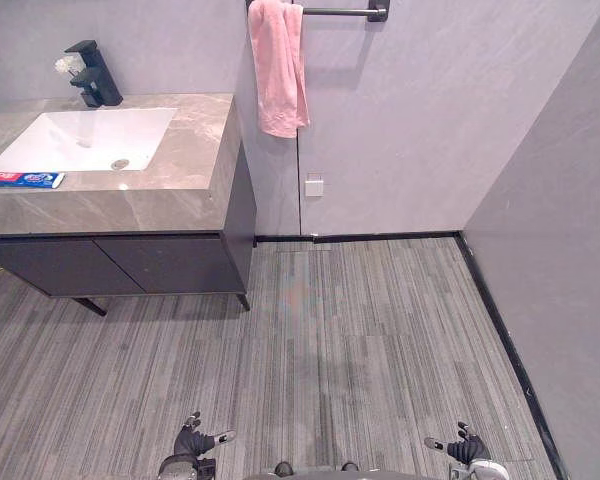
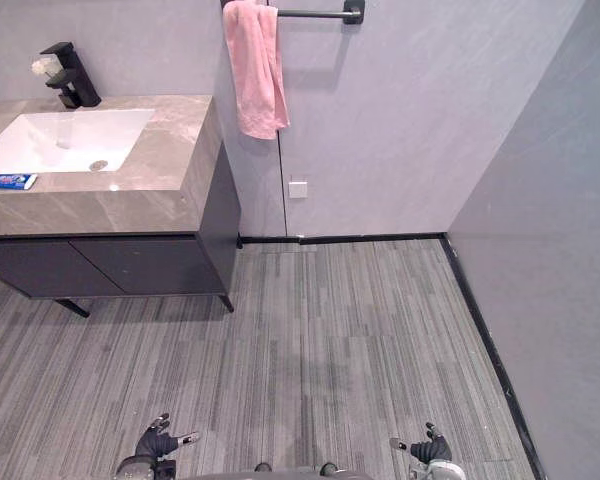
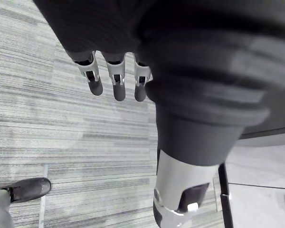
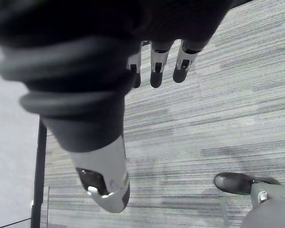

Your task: Organize washtable

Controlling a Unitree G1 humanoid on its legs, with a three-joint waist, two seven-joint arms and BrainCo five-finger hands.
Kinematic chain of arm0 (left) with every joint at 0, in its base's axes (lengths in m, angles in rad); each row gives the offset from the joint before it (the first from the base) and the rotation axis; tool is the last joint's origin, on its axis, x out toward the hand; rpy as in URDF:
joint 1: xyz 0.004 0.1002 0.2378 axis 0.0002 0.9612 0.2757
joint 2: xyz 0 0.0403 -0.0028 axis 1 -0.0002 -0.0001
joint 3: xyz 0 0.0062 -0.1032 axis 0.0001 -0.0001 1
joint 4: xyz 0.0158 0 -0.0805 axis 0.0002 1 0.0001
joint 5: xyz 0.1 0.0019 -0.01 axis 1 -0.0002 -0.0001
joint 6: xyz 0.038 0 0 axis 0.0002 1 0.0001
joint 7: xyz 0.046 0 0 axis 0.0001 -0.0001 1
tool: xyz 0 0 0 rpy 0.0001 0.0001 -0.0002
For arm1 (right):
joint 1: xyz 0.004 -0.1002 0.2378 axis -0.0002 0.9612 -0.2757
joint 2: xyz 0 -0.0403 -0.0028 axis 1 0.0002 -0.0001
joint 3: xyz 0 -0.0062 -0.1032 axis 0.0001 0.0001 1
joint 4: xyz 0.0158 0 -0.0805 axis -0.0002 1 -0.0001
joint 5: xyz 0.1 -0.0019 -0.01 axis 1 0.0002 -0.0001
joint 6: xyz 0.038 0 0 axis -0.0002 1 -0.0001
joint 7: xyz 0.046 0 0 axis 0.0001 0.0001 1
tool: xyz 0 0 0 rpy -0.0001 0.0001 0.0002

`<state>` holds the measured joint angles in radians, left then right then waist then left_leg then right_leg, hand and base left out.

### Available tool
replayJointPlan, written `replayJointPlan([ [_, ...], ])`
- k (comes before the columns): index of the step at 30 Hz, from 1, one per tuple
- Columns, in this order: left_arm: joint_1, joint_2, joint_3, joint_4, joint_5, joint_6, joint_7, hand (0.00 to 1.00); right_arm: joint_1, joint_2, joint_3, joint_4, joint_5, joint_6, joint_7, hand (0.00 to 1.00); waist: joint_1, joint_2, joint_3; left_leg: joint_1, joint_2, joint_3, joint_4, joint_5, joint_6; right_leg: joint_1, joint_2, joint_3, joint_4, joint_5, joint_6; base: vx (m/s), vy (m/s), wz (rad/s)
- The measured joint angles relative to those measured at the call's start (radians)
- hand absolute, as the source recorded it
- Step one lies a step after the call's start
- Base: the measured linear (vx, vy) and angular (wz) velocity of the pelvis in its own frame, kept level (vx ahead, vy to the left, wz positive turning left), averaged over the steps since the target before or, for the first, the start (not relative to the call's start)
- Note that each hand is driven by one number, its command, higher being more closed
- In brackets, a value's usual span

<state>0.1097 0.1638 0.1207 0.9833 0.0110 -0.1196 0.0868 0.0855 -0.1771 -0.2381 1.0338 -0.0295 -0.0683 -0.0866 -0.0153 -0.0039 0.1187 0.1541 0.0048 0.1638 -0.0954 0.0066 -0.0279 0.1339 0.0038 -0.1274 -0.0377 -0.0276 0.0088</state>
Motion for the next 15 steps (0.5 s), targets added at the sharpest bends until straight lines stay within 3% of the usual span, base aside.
replayJointPlan([
  [15,0.003,0.000,-0.003,0.008,0.000,0.000,0.000,0.00,0.002,0.000,0.000,0.000,0.000,0.000,0.000,0.00,0.000,0.001,0.000,0.001,0.012,0.010,0.000,0.000,0.000,-0.002,0.013,0.012,-0.006,0.007,-0.009,-0.01,-0.009,-0.02],
])
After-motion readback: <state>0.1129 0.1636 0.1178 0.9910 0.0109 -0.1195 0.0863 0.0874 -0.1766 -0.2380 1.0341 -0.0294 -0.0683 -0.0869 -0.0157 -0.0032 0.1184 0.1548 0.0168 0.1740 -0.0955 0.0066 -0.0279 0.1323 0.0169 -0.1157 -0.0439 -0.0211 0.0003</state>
